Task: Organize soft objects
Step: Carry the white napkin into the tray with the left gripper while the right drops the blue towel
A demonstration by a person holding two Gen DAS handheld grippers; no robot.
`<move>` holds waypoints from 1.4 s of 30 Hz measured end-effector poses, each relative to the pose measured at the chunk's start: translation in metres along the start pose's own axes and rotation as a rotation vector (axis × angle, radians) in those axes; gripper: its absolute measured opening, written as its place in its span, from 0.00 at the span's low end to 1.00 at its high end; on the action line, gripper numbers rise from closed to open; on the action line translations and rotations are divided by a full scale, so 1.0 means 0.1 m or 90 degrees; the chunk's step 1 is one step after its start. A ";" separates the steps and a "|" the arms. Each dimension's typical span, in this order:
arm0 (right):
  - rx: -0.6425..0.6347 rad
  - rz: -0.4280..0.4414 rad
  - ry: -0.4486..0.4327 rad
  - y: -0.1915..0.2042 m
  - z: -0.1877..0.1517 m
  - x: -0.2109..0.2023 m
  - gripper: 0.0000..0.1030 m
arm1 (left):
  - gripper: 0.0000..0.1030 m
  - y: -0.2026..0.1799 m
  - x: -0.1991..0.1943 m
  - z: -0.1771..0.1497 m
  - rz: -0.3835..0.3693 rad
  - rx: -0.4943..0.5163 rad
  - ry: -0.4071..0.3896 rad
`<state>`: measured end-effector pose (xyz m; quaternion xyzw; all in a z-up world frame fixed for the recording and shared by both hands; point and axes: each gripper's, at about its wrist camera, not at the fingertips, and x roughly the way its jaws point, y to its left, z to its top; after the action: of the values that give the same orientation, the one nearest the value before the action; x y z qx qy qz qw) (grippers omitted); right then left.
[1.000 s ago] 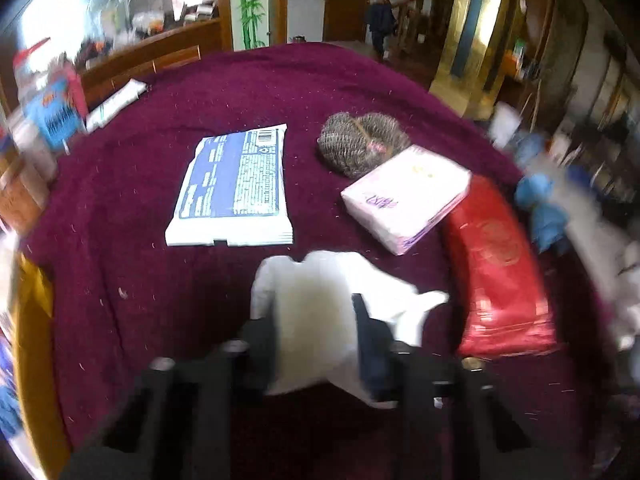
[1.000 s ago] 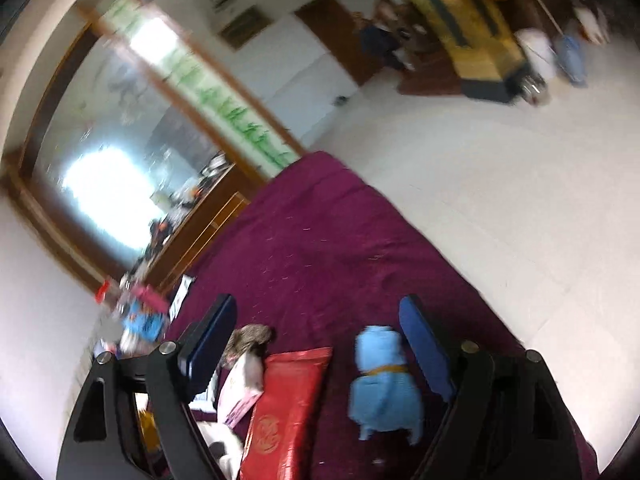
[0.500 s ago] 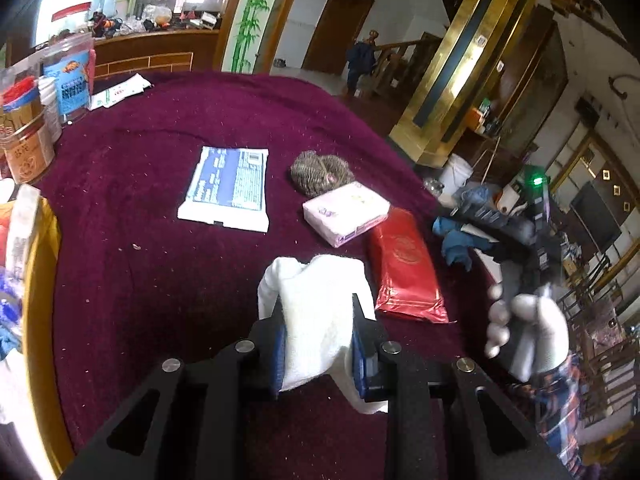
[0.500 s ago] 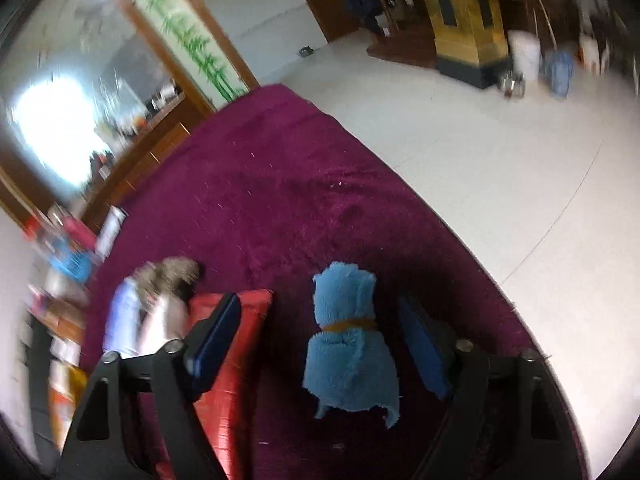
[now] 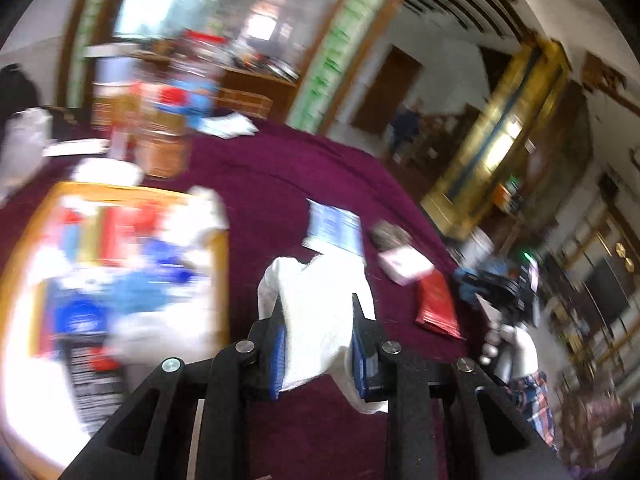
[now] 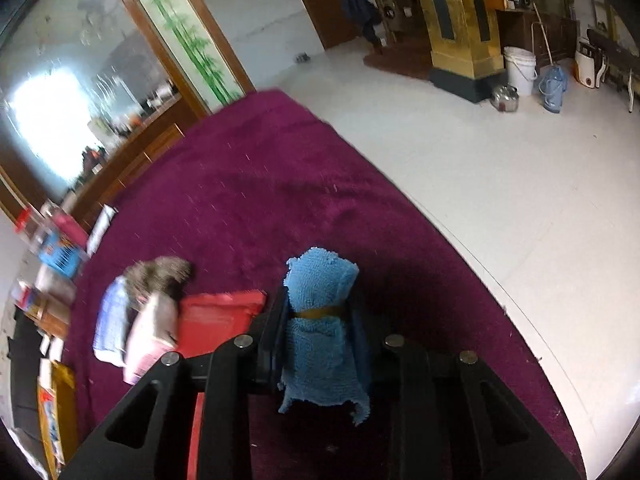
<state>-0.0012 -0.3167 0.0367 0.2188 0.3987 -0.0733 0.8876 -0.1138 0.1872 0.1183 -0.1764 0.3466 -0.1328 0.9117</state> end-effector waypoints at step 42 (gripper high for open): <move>-0.489 0.424 0.248 3.59 -2.50 -0.91 0.26 | 0.70 1.55 -1.02 -0.49 0.264 -0.103 -0.109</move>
<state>-0.1217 0.1116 0.0761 0.0031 0.4627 0.4047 0.7888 -0.2029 0.3529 0.0797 -0.1845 0.3060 0.1012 0.9285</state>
